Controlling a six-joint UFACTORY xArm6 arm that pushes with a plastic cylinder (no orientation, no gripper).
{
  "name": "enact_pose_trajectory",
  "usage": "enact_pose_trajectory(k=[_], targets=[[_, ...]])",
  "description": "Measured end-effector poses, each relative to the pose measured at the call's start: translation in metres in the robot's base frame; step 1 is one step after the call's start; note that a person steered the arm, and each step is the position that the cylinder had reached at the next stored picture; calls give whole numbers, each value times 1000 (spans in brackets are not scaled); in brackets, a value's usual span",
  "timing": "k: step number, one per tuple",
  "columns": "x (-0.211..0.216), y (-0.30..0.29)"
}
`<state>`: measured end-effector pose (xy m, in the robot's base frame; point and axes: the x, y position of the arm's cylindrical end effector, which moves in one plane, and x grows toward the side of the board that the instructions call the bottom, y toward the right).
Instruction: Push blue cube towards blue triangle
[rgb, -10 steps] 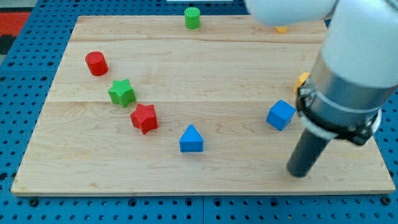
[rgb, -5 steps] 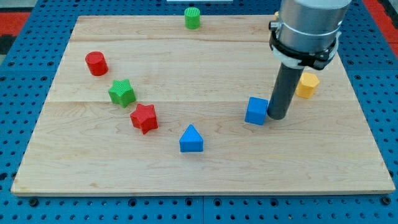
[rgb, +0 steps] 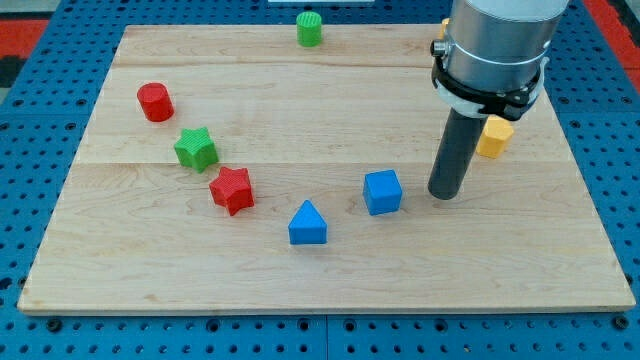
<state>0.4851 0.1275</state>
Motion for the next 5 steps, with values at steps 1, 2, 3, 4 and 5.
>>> enact_pose_trajectory(k=[1, 2, 3, 4, 5], targets=[[0, -17], [0, -28], [0, -32], [0, -42], [0, 5]])
